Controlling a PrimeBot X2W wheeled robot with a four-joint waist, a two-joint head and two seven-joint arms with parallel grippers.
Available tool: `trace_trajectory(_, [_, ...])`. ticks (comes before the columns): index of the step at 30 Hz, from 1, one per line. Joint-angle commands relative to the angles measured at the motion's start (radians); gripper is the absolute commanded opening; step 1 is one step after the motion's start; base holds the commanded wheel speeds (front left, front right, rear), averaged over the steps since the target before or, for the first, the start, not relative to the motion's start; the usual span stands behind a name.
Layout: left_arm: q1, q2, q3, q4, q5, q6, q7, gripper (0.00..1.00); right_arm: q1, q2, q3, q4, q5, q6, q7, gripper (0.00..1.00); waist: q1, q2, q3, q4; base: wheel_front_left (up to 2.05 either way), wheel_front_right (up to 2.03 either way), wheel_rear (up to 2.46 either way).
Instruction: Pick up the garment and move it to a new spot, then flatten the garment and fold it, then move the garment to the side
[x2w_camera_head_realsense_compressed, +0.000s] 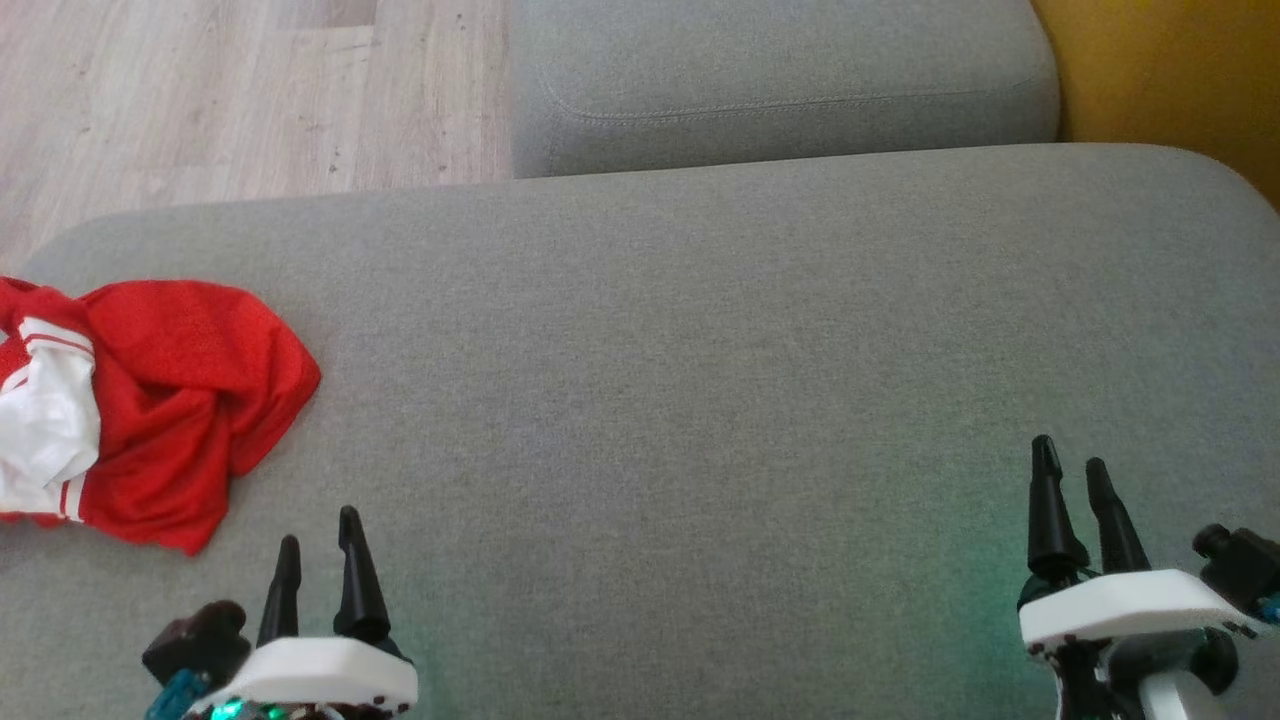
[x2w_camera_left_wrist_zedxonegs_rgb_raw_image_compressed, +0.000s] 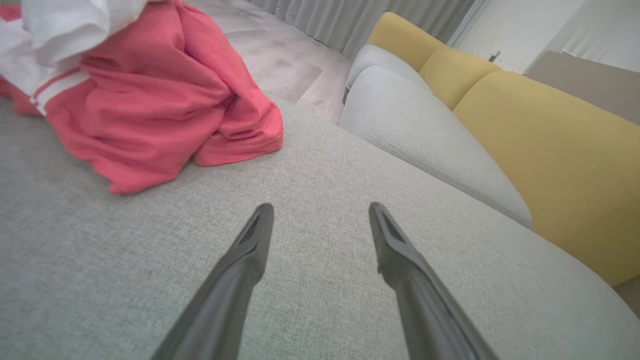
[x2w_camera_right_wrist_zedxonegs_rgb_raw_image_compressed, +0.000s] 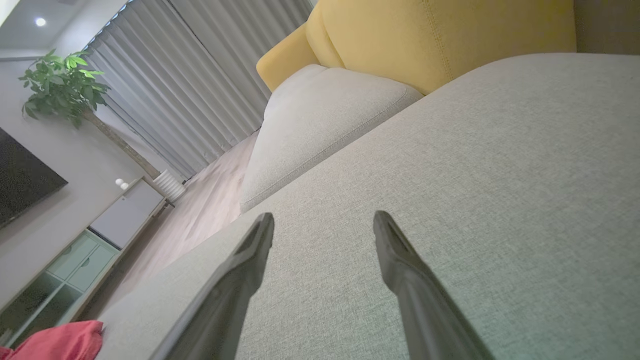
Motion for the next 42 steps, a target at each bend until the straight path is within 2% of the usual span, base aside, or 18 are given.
trace_trajectory(1, [-0.041, 0.016, 0.011, -0.035, 0.028, 0.008, -0.015, 1.0, -0.044, -0.008, 0.021, -0.039, -0.03, 0.005, -0.015, 1.0, 0.0, 0.0, 0.0, 0.0, 0.0, 0.0, 0.0])
trace_trajectory(20, [-0.053, 0.029, -0.031, -0.02, 0.249, 0.05, -0.074, 1.0, -0.033, -0.01, 0.048, -0.065, -0.296, 0.007, -0.036, 1.0, 0.0, 0.0, -0.013, 0.003, 0.0, 0.0, 0.0])
trace_trajectory(42, [-0.065, 0.035, -0.055, -0.003, 0.429, 0.104, -0.129, 1.0, -0.024, -0.011, 0.079, -0.09, -0.54, 0.008, -0.07, 1.0, 0.0, 0.0, -0.01, -0.009, 0.0, 0.0, 0.0])
